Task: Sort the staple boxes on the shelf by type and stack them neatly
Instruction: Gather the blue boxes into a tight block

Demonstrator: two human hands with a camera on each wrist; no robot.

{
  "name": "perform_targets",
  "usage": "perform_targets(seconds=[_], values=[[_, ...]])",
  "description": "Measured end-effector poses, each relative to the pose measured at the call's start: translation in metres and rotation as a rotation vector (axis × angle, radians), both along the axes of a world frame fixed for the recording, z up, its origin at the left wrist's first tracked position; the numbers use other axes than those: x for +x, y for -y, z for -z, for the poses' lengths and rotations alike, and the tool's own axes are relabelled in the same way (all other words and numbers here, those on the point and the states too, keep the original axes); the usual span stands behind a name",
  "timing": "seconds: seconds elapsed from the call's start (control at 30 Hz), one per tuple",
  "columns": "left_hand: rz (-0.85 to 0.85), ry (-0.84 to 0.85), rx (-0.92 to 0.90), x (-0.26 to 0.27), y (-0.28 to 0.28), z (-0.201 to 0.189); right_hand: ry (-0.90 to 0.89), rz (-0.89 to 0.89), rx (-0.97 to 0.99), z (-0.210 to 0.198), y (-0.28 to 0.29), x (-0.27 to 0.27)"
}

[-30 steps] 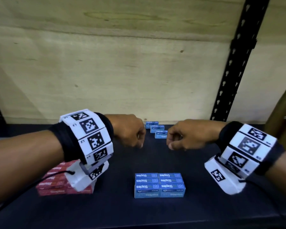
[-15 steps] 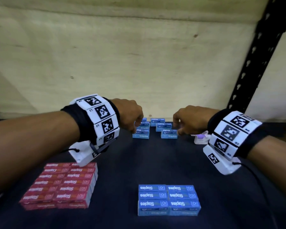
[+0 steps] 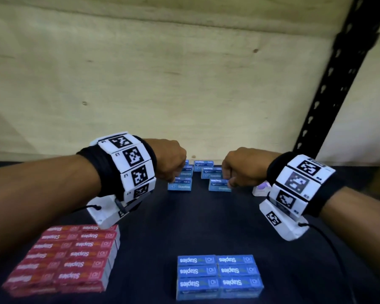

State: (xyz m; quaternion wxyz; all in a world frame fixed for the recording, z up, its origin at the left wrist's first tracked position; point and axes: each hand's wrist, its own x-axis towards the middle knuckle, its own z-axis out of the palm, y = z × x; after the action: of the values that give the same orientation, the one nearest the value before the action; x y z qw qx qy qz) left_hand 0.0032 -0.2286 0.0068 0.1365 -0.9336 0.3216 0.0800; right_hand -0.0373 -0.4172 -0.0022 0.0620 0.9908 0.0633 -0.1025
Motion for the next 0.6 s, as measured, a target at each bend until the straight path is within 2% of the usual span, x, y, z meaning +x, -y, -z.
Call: perform_targets(seconds=[0.2, 0.43, 0.6], values=[[0.044, -0.077, -0.034, -0.024, -0.008, -0.004, -0.050, -0.022, 0.080, -0.005, 0.000, -0.030], [0.093, -0.171, -0.047, -0.070, -0.014, -0.009, -0.112, -0.041, 0.083, -0.007, -0.003, -0.075], [0.121, -0.183, -0.008, -0.096, -0.017, -0.011, -0.179, -0.035, 0.120, -0.008, -0.001, -0.099]])
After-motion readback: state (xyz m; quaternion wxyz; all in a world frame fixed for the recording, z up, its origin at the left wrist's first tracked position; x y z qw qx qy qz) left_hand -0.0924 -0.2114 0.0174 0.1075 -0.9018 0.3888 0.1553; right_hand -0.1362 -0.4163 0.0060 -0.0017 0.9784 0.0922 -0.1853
